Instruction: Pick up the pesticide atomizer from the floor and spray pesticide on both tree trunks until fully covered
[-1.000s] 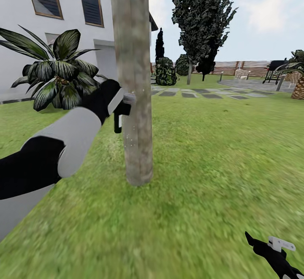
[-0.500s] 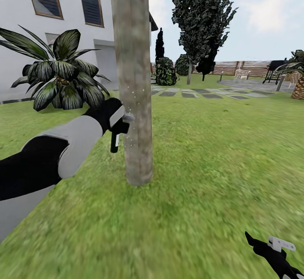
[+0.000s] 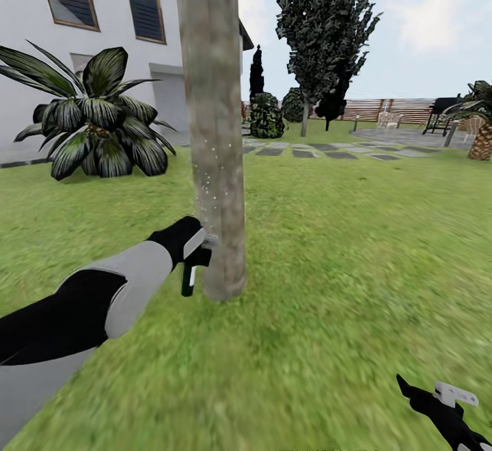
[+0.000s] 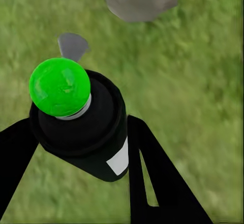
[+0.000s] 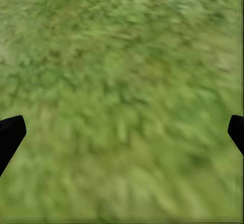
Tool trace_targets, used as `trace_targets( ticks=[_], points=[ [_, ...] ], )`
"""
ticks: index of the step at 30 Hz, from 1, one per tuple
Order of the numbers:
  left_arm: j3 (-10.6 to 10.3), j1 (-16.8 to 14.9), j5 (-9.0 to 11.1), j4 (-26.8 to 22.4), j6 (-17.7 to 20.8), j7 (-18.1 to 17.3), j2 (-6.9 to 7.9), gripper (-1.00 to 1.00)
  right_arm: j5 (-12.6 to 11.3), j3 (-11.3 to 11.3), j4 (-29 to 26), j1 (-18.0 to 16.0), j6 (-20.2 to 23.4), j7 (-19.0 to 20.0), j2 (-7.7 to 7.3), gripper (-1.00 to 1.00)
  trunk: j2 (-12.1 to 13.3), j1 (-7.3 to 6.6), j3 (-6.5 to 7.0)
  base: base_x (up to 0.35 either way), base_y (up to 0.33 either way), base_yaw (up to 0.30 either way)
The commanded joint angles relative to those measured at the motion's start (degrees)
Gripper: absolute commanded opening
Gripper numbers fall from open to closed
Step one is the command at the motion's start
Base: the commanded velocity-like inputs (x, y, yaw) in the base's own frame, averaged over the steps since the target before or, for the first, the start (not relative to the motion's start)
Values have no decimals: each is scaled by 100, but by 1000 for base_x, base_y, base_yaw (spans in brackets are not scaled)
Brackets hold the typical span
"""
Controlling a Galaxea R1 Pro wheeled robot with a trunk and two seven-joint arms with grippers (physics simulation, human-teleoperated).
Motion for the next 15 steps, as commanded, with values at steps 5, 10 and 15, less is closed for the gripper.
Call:
trace_targets(
  ticks=[5,10,15],
  points=[
    [-56,338,17,-9,-235,18,0,-100,-17,-42,9,-5,-5,50,-1,100,-3,-2,-5,0,0,-149],
    [-56,679,3,-13,-464,18,0,-100,-17,-42,9,-5,-5,50,-1,100,-3,-2,-5,0,0,-7],
    [-56,1119,-15,-13,-849,26,0,-100,-17,-36,9,-5,-5,50,-1,100,-3,-2,-5,0,0,0]
  ],
)
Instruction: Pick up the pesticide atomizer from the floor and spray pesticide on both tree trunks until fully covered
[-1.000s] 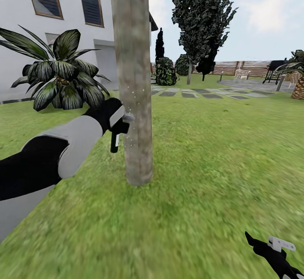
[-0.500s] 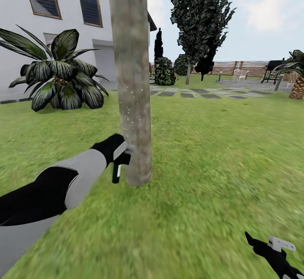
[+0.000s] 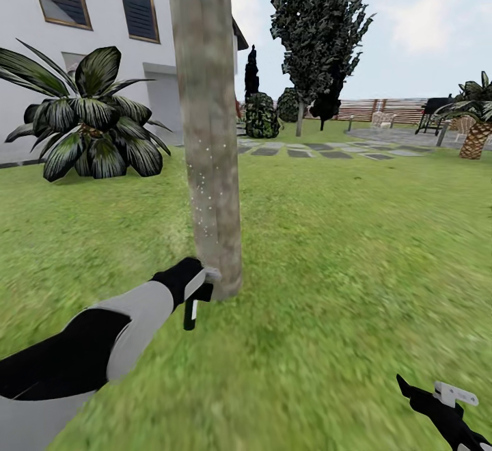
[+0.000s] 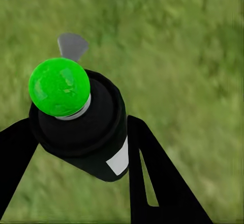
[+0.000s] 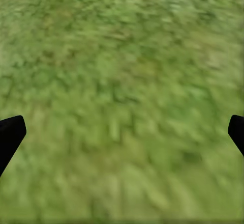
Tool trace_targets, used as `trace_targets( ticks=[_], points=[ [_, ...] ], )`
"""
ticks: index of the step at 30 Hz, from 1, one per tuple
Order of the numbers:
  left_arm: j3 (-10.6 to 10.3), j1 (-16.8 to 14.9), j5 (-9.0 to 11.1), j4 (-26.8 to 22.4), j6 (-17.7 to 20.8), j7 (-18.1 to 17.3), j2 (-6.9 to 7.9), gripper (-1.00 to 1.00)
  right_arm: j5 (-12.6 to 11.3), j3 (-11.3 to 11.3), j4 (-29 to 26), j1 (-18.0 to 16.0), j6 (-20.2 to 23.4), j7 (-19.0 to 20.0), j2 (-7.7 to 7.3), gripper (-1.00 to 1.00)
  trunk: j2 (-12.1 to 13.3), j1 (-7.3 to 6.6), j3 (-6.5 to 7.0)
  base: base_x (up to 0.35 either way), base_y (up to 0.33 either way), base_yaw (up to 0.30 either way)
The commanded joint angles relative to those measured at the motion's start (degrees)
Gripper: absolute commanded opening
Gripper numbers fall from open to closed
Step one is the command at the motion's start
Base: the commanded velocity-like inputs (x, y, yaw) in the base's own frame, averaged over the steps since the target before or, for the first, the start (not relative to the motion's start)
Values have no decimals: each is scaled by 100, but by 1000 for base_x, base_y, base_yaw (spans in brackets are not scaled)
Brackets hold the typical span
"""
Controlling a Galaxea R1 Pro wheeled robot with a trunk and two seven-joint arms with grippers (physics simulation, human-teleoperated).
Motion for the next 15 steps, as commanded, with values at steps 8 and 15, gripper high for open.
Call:
trace_targets(
  ticks=[8,15],
  points=[
    [-59,488,15,-6,-594,21,-1,-100,-16,-37,9,-4,-5,50,-1,100,-3,-2,-5,0,0,0],
    [-56,660,38,-6,-730,19,-1,-100,-16,-37,9,-4,-5,50,-1,100,-3,-2,-5,0,0,0]
  ],
)
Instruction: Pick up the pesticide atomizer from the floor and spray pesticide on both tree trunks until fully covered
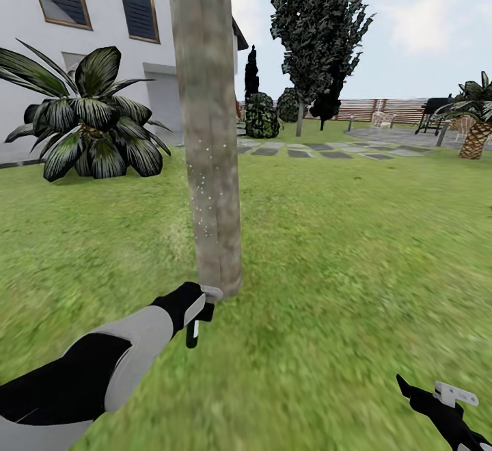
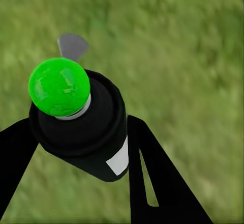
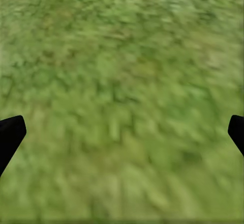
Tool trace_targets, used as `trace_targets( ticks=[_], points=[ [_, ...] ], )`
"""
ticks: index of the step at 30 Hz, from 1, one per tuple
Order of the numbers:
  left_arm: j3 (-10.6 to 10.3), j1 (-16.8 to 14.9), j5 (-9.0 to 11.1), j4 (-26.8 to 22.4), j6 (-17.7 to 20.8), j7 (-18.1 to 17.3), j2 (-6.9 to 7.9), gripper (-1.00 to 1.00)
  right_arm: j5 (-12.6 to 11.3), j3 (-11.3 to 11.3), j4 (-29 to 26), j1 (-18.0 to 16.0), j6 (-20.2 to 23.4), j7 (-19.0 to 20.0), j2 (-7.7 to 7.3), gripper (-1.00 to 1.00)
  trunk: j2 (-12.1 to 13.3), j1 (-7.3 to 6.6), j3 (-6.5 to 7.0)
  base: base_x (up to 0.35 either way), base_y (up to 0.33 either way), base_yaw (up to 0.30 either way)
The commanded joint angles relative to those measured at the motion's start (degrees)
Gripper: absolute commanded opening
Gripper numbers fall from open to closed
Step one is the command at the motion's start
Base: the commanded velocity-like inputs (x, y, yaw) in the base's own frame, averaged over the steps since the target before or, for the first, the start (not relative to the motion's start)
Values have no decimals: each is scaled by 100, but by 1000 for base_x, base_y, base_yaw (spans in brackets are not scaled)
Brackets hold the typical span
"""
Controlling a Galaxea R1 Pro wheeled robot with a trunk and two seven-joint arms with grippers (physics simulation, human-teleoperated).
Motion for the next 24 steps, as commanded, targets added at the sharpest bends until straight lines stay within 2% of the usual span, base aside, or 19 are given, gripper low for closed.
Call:
trace_targets(
  ticks=[1,4,7,10,13,20,24],
  points=[
    [-41,6,36,-10,33,17,-1,-100,-16,-40,9,-4,-5,50,-1,100,-2,-1,-5,0,0,0],
    [-28,17,57,-10,32,18,117,-100,-16,-40,9,-4,-5,50,-1,100,-2,-1,-5,0,0,0],
    [-25,22,71,-10,-52,20,156,-100,-16,-40,9,-4,-5,50,-1,100,-2,-1,-5,0,0,0],
    [-25,27,206,-17,-363,20,159,-100,-16,-40,9,-4,-5,50,0,100,-2,-1,-5,54,-3,5],
    [-32,27,285,-14,-403,21,151,-100,-16,-40,9,-4,-5,50,0,100,-2,-1,-5,257,-97,92],
    [-42,118,303,-10,-412,25,102,-100,-16,-40,9,-4,-5,50,-1,100,-2,-1,-5,298,-160,184],
    [-43,132,303,-9,-411,32,94,-100,-16,-40,9,-4,-5,50,-1,100,-2,-1,-5,61,-45,34]
  ],
)
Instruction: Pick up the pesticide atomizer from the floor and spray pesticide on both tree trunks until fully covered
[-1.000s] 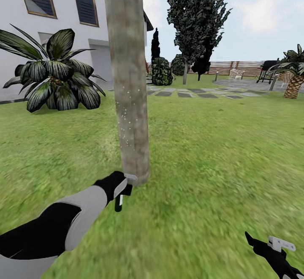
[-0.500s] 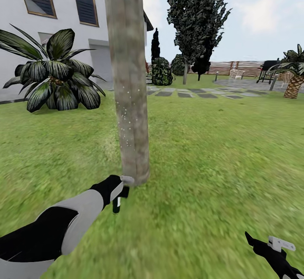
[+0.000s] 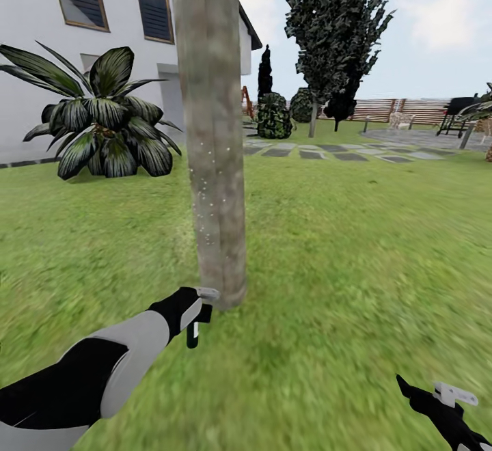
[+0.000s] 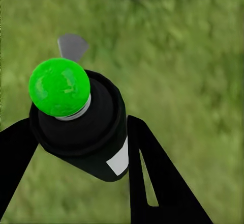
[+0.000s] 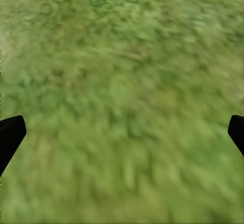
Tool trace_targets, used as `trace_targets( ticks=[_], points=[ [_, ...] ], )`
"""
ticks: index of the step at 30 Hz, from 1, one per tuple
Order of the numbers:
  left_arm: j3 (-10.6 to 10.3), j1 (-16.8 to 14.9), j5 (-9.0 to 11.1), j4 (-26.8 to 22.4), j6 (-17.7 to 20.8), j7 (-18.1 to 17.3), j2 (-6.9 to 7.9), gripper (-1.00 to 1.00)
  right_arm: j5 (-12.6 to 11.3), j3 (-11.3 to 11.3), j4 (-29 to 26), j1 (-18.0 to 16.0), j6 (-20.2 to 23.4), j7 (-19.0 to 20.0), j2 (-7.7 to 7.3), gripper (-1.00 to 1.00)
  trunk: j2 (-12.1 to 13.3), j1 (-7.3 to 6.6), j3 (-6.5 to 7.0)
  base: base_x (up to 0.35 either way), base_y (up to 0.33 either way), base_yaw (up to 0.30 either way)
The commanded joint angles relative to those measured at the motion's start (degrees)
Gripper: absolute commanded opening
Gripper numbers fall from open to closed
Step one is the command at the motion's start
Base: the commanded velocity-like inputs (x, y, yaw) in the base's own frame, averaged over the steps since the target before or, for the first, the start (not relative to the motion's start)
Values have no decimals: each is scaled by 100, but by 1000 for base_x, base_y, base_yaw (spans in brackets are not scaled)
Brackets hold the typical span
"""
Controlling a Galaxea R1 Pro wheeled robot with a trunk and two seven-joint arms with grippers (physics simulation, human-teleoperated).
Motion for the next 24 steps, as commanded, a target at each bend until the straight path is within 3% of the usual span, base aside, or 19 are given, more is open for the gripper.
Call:
trace_targets(
  ticks=[1,6,11,17,24],
  points=[
    [-49,-1,57,-10,29,29,-1,-100,-16,-39,8,-4,-5,50,0,100,-2,-1,-6,13,-10,143],
    [-34,-1,51,-11,29,48,41,-100,-16,-39,8,-4,-5,50,-1,100,-2,-1,-6,2,-2,181],
    [-32,-1,48,-11,29,53,122,-100,-16,-39,8,-4,-5,50,-1,100,-2,-1,-6,10,22,18],
    [-45,-1,48,-4,29,53,109,-100,-16,-39,8,-4,-5,50,0,100,-2,-1,-6,42,106,21],
    [-49,-1,49,-2,31,53,87,-100,-16,-39,8,-4,-5,50,-2,100,-2,-1,-6,1,-245,155]
  ],
)
